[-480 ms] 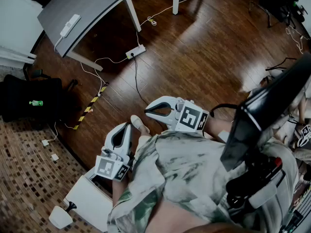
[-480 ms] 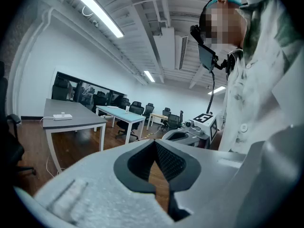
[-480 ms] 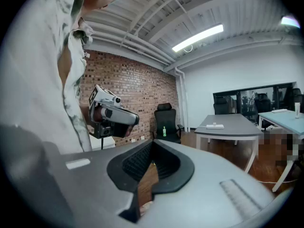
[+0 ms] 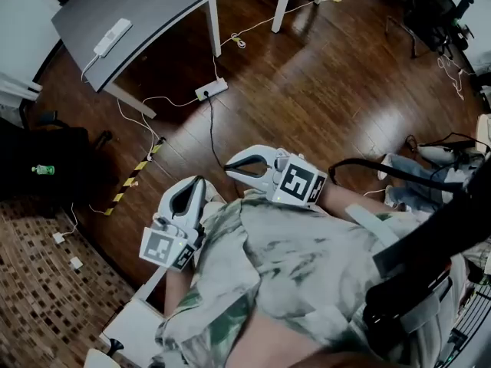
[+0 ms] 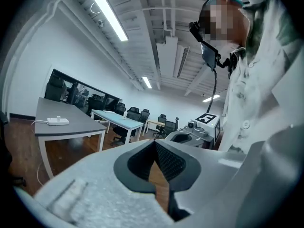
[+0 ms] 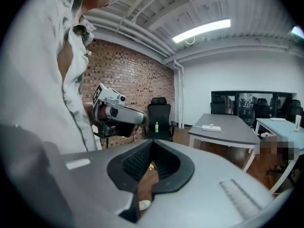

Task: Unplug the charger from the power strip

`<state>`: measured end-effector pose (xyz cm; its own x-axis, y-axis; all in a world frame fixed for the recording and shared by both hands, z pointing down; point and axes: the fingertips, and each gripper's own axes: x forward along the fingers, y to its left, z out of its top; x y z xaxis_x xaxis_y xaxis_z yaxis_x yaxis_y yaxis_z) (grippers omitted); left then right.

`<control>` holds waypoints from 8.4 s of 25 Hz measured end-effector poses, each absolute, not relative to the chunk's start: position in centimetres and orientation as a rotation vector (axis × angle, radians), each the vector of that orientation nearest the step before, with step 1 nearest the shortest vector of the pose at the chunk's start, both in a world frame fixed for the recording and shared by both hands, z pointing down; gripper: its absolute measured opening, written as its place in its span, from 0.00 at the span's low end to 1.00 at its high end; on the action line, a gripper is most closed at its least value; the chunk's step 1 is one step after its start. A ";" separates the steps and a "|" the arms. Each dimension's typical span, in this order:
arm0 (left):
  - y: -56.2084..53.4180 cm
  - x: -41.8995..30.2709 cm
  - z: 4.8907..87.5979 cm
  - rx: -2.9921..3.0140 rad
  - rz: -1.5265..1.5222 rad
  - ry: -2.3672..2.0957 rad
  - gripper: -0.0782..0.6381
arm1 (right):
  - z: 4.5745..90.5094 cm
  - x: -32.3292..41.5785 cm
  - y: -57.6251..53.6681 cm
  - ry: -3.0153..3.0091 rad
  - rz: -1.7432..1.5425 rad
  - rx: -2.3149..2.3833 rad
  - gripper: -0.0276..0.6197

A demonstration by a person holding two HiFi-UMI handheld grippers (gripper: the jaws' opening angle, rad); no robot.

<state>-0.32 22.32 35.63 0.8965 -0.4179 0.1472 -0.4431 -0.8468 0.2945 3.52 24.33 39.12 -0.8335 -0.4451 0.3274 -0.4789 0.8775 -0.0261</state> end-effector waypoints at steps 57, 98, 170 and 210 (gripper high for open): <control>-43.1 -13.7 48.0 2.673 0.436 -0.853 0.19 | 56.7 -6.0 -41.9 -2.360 0.072 0.551 0.05; -51.8 -9.6 65.0 2.717 1.130 -0.536 0.25 | 68.0 -9.3 -52.0 -1.964 0.133 0.499 0.03; 4.3 -19.5 40.0 2.822 0.401 -0.894 0.25 | 44.3 -8.7 5.0 -2.555 0.047 0.765 0.10; 25.8 1.6 37.7 2.940 0.545 -0.685 0.25 | 40.2 7.7 26.5 -2.739 -0.005 0.897 0.10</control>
<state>1.58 25.79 37.75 0.8372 -0.4142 0.3570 -0.4406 -0.8977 -0.0081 7.66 26.45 40.17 -0.7763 -0.5819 0.2426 -0.5810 0.8097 0.0830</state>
